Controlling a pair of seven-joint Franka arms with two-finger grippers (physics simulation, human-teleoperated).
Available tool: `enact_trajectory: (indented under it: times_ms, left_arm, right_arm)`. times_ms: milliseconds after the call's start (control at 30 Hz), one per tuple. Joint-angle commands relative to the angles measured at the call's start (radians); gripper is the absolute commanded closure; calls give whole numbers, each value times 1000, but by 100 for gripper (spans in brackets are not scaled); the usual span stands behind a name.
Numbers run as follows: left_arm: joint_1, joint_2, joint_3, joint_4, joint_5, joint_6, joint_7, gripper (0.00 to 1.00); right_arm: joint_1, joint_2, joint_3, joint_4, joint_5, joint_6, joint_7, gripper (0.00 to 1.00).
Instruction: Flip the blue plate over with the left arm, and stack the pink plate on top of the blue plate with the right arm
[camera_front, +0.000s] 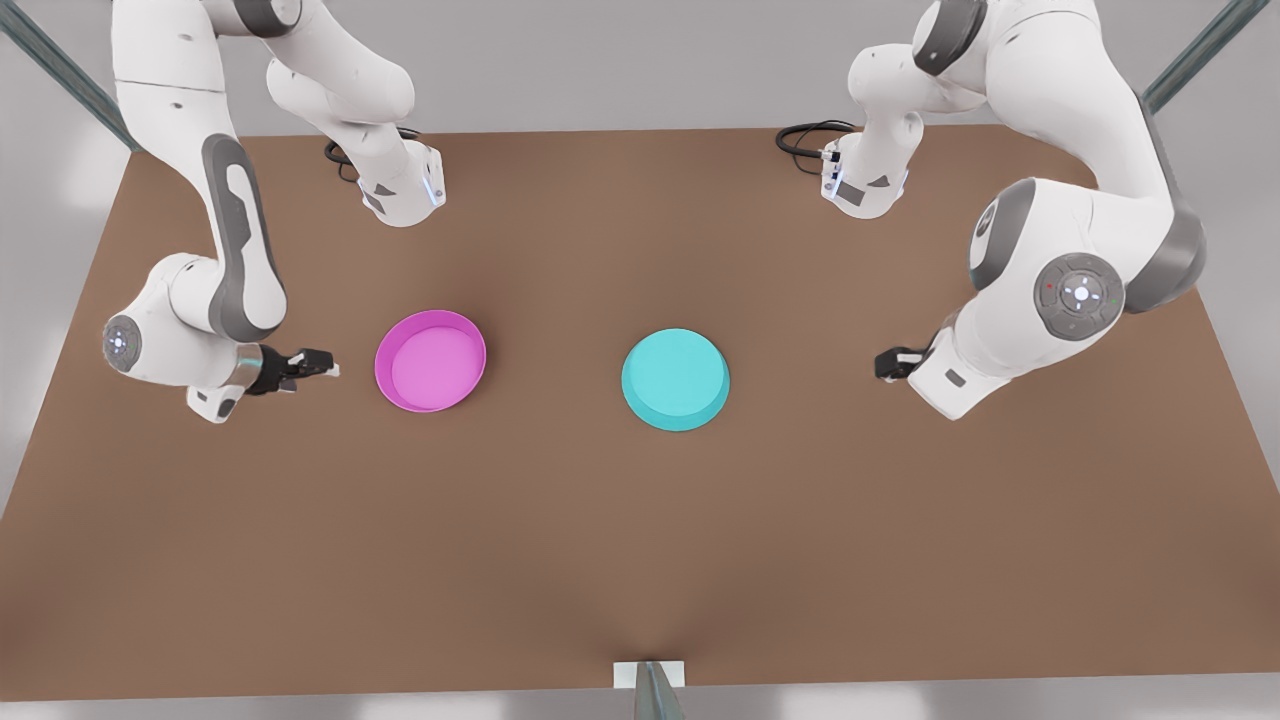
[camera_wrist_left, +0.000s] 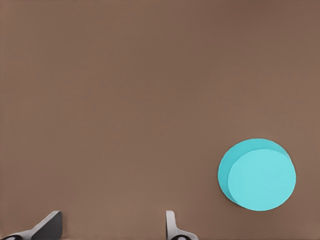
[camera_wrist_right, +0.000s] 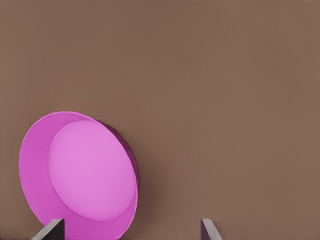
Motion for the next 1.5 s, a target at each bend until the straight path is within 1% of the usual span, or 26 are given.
enact_trajectory:
  times_ms: [0,33,100,133,300,367,400,433,500,533,667,700,767,933,1300,1333,1367,1400,1433,1467]
  left_arm:
    - [0,1,0,0,71,0,-1,0]
    - [0,4,0,0,71,-2,-1,0]
    - [0,14,0,0,73,-6,-17,0]
    - [2,14,5,0,71,-8,-47,0]
    - [3,15,8,-1,73,-12,-67,0]
    - [3,15,10,-1,73,-12,-62,0]
    - [3,15,10,-1,73,-12,-62,0]
    - [3,15,10,-1,73,-12,-62,0]
    - [2,18,10,-1,73,-12,-62,0]
    - [2,18,10,-1,73,-12,-62,0]
    - [2,20,10,-1,74,-12,-62,0]
    - [2,20,10,-1,74,-12,-62,0]
    - [2,20,10,-1,74,-12,-62,0]
    - [0,23,10,-1,74,-12,-63,0]
    - [-1,29,10,-1,74,-11,-67,0]
    - [-1,29,10,-1,74,-11,-67,0]
    - [-1,29,10,-1,74,-11,-67,0]
    - [-1,29,10,-1,74,-11,-67,0]
    - [-1,29,10,-1,74,-12,-68,0]
    - [-1,29,10,-1,74,-12,-68,0]
  right_arm:
    - [4,5,2,-5,1,3,-14,0]
    - [4,40,0,-20,38,8,-85,0]
    - [27,57,2,-74,58,72,-149,0]
    - [31,60,2,-112,58,138,-177,0]
    - [64,137,3,-140,60,246,-288,0]
    - [80,137,6,-153,67,246,-291,0]
    - [90,138,5,-158,119,250,-340,0]
    - [90,147,5,-160,122,264,-370,0]
    - [90,155,5,-164,127,273,-375,2]
    - [92,163,5,-164,129,286,-384,4]
    - [92,166,6,-164,130,292,-395,17]
    - [92,166,8,-163,132,292,-416,17]
    - [92,172,6,-169,228,322,-544,19]
    - [92,167,16,-178,293,356,-542,22]
    - [103,170,29,-173,294,359,-627,24]
    - [103,170,29,-173,294,359,-631,26]
    - [104,170,29,-173,293,359,-640,33]
    - [104,172,29,-172,294,359,-662,37]
    - [104,174,29,-172,297,359,-660,37]
    - [104,178,29,-170,299,359,-660,43]
